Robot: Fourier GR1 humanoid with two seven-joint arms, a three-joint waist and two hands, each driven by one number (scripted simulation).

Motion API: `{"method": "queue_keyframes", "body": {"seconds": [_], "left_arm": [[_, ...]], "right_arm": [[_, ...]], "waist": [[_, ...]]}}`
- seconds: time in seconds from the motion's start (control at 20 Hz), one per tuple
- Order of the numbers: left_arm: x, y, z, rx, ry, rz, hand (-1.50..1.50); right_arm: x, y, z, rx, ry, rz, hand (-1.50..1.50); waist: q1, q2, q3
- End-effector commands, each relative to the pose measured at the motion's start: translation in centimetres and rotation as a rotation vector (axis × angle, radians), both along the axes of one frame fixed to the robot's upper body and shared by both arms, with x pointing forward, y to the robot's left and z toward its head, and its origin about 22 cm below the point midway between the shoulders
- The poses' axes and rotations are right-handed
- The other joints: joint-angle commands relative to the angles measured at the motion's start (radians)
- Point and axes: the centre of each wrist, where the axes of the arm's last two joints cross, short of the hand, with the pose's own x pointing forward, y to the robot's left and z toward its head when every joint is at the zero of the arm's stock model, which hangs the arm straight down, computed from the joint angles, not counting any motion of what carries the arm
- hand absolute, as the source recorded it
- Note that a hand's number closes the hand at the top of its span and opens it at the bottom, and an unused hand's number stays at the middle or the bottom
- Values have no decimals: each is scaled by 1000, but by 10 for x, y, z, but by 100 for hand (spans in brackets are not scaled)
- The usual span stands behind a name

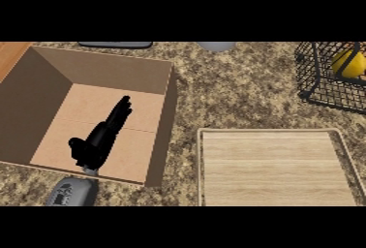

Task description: Pick the lemon from the tray and place it in the tiered basket

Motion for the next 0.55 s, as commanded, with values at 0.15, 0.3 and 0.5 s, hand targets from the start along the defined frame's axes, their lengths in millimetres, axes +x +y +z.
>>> {"method": "queue_keyframes", "body": {"seconds": [0.15,0.3,0.5], "left_arm": [[-1,10,-3,1,-7,17,0],[-11,8,-11,11,1,19,0],[-6,11,-1,-11,-2,22,0]], "right_arm": [[-65,-58,5,85,-158,-97,-150],[-95,-78,4,84,-181,-108,-150],[-120,-94,-15,54,-129,-65,-150]], "waist": [[-15,3,4],[-20,2,7],[-29,1,11]]}}
